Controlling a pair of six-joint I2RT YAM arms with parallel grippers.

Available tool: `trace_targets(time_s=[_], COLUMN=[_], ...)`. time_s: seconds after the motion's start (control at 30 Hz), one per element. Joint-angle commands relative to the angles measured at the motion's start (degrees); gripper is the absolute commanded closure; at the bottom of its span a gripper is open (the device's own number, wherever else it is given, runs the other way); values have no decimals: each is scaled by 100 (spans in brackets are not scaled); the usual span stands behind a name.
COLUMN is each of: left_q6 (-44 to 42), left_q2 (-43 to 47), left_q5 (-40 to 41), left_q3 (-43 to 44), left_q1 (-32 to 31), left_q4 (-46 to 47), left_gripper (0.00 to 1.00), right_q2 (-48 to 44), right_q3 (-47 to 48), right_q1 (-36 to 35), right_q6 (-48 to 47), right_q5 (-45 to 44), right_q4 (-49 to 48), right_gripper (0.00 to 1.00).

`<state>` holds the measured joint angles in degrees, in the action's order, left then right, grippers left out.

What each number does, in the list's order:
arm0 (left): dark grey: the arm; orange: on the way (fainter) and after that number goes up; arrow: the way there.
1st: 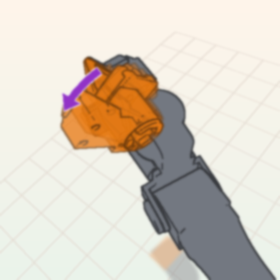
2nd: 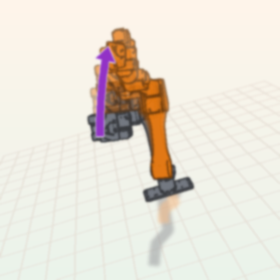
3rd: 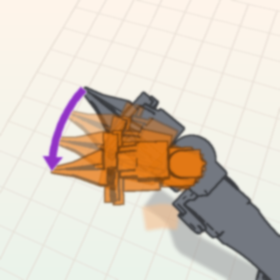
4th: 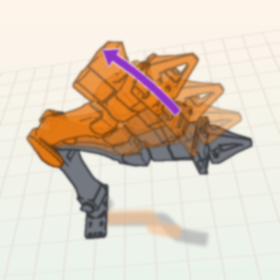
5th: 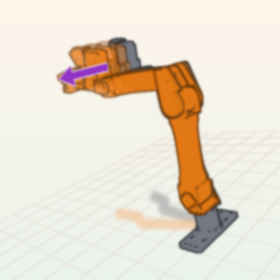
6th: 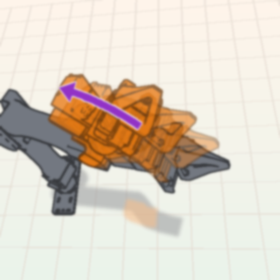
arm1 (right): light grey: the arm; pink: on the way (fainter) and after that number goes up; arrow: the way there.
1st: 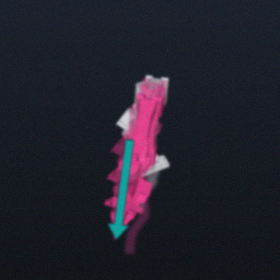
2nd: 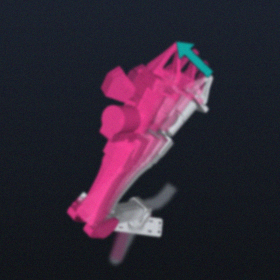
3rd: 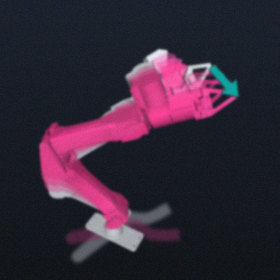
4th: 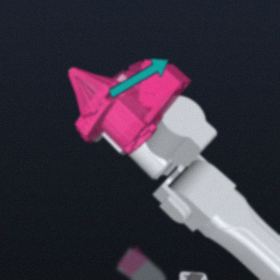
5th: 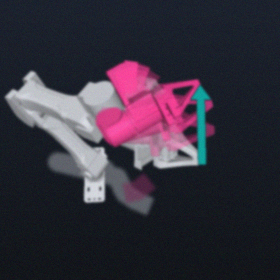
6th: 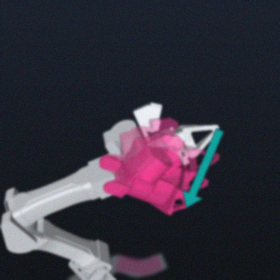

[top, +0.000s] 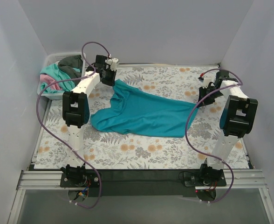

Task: Fold and stack the t-shirts
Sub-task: Flatten the tshirt out

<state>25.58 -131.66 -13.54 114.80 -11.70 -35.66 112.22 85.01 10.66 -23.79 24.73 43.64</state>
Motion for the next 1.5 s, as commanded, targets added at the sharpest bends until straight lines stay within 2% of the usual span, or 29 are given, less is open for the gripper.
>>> trace_targets(time_s=[0.0,0.2,0.27,0.3,0.33,0.43,0.47,0.7,0.93,1.03,1.07,1.17,1.23,1.37,1.47], left_q6=[69,96,227,280,376,482,544,685,755,746,746,755,747,729,711], left_q2=[228,360,421,439,430,281,237,-114,-71,-97,-88,-80,-80,-53,-18], left_q5=[36,-201,-586,-649,-685,-904,-1009,-1141,-1432,-1423,-1432,-1467,-1476,-1441,-1423], left_q3=[200,130,69,25,7,121,226,368,235,235,235,209,192,156,95], left_q1=[212,265,300,300,300,300,300,300,309,309,309,309,309,309,309], left_q4=[217,217,243,331,366,332,305,191,270,270,270,261,261,261,270], left_gripper=[85,85,79,75,61,46,37,35,35,39,40,43,43,43,43], right_q2=[80,151,72,37,-16,-78,-87,-148,18,98,72,-95,-183,-210,-289], right_q3=[384,446,368,323,297,183,156,156,375,516,525,473,403,157,-221], right_q1=[24,24,33,24,33,24,24,33,24,24,24,24,24,33,33], right_q6=[102,138,120,103,94,50,7,-20,76,155,164,199,208,296,393], right_q5=[84,207,304,330,339,243,225,146,181,76,67,49,-12,-91,84], right_q4=[22,39,31,31,31,48,40,66,127,189,198,206,233,329,303], right_gripper=[99,99,99,99,99,99,99,99,99,73,61,42,41,50,52])
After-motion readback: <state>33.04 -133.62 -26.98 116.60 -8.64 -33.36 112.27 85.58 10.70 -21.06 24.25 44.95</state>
